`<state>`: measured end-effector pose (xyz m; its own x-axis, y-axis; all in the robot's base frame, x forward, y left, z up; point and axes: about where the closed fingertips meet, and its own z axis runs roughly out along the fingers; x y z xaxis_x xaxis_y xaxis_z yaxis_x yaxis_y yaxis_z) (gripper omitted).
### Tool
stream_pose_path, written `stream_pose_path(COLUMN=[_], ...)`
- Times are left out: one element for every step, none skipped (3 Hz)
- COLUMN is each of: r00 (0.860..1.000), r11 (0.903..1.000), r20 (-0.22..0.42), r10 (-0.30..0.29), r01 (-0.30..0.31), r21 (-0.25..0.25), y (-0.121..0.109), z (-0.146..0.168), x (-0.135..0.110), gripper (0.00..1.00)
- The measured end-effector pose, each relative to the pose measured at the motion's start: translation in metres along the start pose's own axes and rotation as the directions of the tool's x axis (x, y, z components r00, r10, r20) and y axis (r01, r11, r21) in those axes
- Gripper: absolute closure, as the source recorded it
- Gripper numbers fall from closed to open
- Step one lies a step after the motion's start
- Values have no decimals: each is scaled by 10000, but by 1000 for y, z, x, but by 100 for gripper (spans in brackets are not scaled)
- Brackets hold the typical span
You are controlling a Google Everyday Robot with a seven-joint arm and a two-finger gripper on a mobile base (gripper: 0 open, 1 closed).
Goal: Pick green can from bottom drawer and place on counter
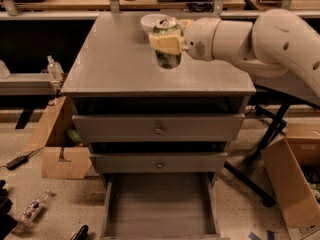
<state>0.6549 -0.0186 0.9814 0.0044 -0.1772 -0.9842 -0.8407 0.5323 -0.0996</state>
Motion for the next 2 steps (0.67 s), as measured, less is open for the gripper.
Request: stream_pose_path(r00=[9985, 9918], r11=[9967, 9850], r20=[380, 715], r10=[384, 1062], r01=[-410, -1148], r21=[701, 1289], y=[-44, -88], z=[3, -1], x=[1, 34], gripper=[100, 100])
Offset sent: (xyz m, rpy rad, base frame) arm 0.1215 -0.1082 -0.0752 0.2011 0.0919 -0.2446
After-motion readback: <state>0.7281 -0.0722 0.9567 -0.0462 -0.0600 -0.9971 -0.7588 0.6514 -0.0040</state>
